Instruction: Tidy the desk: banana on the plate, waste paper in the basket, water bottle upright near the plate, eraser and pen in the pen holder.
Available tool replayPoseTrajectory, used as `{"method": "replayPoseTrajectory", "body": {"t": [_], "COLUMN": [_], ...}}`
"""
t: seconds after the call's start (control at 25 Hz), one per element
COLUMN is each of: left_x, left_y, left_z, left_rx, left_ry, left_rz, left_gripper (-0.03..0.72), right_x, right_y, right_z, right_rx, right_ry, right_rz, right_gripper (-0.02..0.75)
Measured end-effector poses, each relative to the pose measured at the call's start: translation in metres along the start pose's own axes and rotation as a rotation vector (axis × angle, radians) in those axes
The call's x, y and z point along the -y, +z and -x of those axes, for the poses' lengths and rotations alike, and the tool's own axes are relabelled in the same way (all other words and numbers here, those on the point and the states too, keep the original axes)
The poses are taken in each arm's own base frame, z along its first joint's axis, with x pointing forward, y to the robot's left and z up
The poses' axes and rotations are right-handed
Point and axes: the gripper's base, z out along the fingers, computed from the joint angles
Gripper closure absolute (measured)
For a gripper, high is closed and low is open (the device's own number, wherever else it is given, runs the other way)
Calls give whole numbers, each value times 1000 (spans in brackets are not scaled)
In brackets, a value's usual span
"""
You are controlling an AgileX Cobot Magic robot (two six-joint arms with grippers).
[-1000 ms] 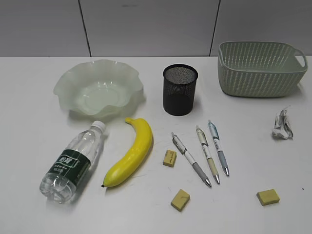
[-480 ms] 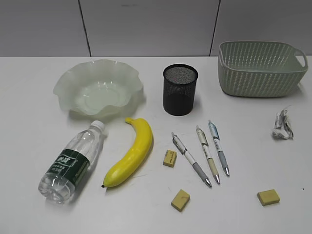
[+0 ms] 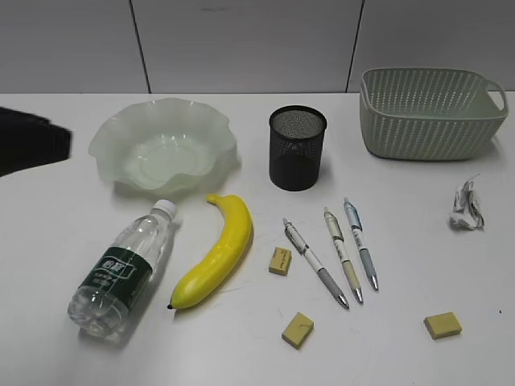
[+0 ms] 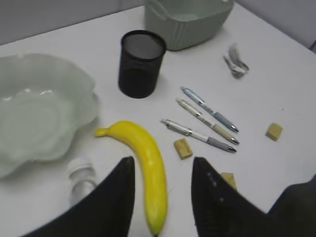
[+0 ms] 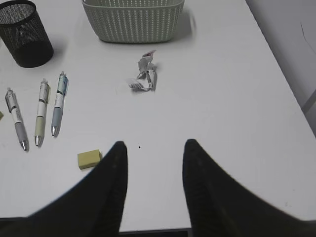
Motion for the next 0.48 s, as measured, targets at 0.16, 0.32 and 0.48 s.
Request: {"method": "replayPoseTrajectory", "body": {"t": [0.16, 0.32, 0.48], "left_x": [1, 26, 46], "left_y": [55, 112, 169], "left_z": [20, 25, 13], "left_rx": [-100, -259, -470], "left_ry": [61, 165, 207], "left_rz": [-123, -100, 42], "left_gripper": [395, 394, 351], "right_x": [0, 0, 0], "right_y": [0, 0, 0], "right_z": [0, 0, 0], "right_rx": [0, 0, 0], "right_ry": [0, 0, 0], "right_rz": [-1, -1, -1], "right_gripper": [430, 430, 430]}}
